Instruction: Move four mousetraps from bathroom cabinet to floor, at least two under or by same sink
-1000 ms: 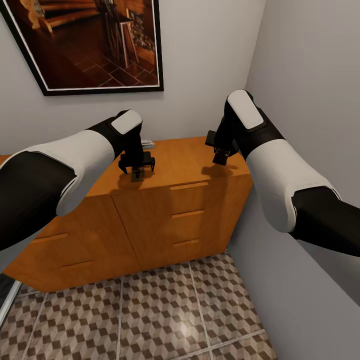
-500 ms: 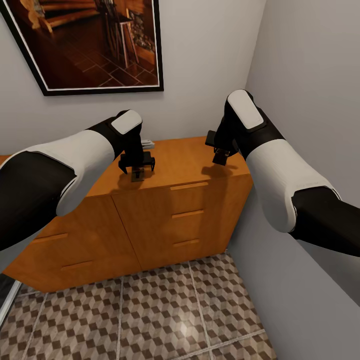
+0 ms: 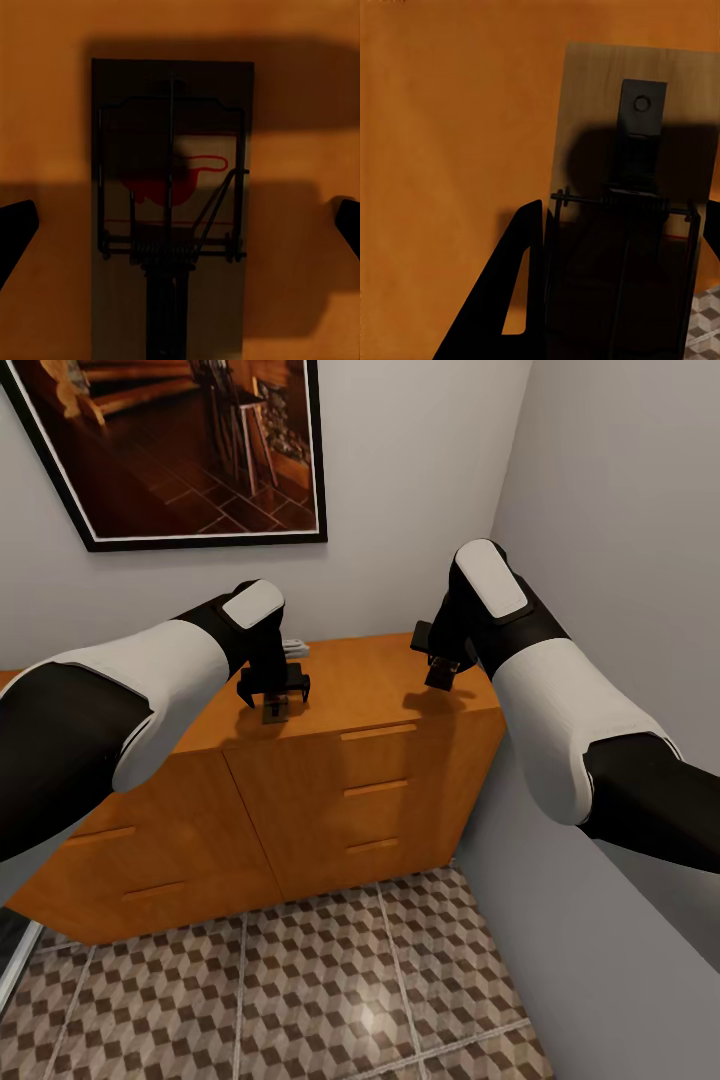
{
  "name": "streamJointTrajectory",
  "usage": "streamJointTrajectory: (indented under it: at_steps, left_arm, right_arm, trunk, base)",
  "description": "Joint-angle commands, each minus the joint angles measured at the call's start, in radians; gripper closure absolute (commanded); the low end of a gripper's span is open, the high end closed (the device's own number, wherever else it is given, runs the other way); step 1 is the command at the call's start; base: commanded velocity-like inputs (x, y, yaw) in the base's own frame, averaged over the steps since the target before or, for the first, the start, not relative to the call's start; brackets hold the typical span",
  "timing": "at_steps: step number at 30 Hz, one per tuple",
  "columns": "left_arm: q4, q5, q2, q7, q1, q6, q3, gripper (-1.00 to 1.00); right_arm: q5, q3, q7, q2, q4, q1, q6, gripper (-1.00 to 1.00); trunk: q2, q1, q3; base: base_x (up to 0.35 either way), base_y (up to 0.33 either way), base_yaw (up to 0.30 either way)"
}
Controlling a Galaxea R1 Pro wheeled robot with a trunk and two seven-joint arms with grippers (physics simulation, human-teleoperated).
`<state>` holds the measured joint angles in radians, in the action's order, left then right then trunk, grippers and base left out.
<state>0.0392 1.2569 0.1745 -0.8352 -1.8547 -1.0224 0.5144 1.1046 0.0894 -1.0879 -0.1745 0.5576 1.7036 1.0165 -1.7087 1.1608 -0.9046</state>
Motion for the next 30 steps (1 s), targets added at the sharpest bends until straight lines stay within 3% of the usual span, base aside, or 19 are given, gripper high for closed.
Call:
streamJointTrajectory:
  at_steps: [1, 7, 8, 30]
  left_arm:
    - [-0.033, -0.002, 0.000, -0.009, 0.000, -0.008, 0.022, -1.00]
    - [-0.034, -0.002, 0.000, -0.011, 0.000, -0.008, 0.022, -1.00]
    - [-0.034, -0.002, 0.000, -0.011, 0.000, -0.008, 0.022, 1.00]
    - [-0.035, 0.004, 0.000, 0.003, 0.000, -0.008, 0.021, 1.00]
  right_arm:
    - [0.009, 0.001, -0.007, 0.000, 0.001, 0.001, 0.002, 1.00]
    - [0.009, 0.000, -0.007, 0.000, 0.001, 0.001, 0.002, 1.00]
    - [0.009, 0.000, -0.007, 0.000, 0.001, 0.001, 0.002, 1.00]
    - [0.009, 0.001, -0.007, 0.000, 0.001, 0.001, 0.002, 1.00]
  trunk:
    - [0.000, 0.006, -0.001]
    - [0.000, 0.006, -0.001]
    - [0.000, 0.006, -0.001]
    - [0.000, 0.006, -0.001]
  base:
    - [0.000, 0.000, 0.000]
    - [0.000, 0.000, 0.000]
    - [0.000, 0.000, 0.000]
    - [0.000, 0.000, 0.000]
